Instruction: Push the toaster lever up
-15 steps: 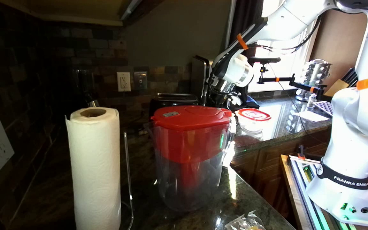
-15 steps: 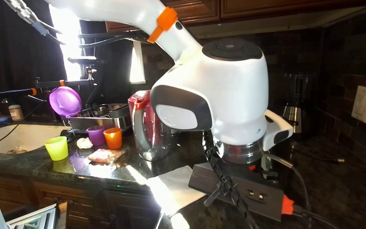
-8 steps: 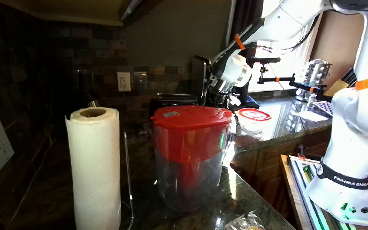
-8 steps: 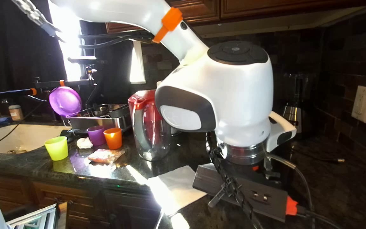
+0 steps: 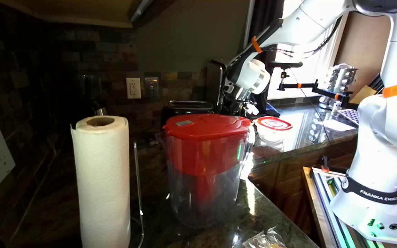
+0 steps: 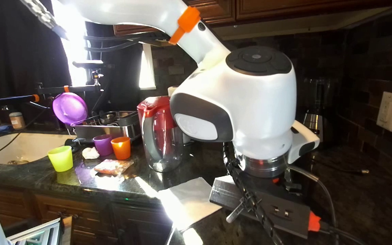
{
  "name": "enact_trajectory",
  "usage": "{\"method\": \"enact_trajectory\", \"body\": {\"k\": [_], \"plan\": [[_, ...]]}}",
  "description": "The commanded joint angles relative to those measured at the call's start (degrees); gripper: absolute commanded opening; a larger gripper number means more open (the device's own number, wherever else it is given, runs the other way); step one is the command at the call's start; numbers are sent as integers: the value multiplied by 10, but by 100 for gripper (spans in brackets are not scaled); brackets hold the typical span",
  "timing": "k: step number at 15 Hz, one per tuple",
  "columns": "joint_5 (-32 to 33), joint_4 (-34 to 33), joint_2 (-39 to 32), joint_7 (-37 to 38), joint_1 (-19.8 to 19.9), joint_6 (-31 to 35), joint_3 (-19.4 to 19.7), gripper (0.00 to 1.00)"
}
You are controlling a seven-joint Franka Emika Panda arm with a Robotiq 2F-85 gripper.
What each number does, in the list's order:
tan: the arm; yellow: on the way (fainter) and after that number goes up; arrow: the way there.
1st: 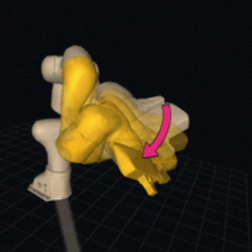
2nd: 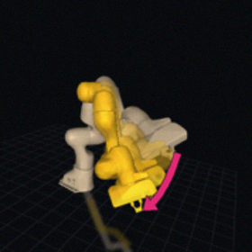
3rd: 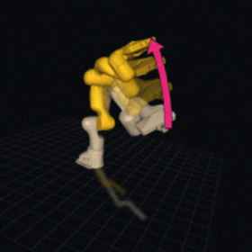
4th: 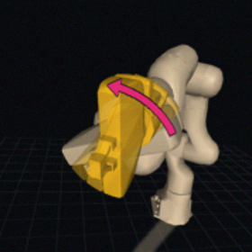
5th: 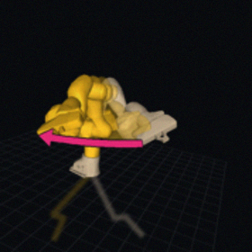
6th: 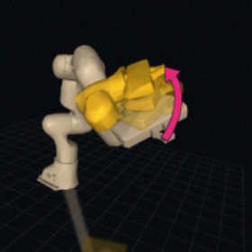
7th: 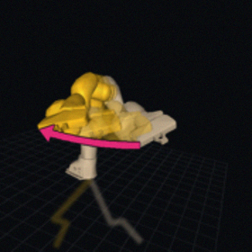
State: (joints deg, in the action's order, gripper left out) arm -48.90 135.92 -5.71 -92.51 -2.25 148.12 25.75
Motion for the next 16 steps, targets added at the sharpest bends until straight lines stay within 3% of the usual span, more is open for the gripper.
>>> {"method": "enact_trajectory", "body": {"k": [1, 2, 3, 4, 5, 7, 8, 16], "plan": [[-25, -14, -15, -25, 6, -19, -2, 88], [-27, -15, -16, -26, 6, -19, -2, 87], [-29, -15, -17, -27, 6, -19, -2, 78], [-30, -16, -18, -28, 6, -19, -3, 79], [-32, -17, -19, -29, 6, -19, -3, 68], [-33, -18, -20, -30, 6, -19, -4, 67], [-34, -19, -21, -30, 6, -20, -4, 61], [-38, -22, -24, -32, 6, -20, -8, 57]]}}
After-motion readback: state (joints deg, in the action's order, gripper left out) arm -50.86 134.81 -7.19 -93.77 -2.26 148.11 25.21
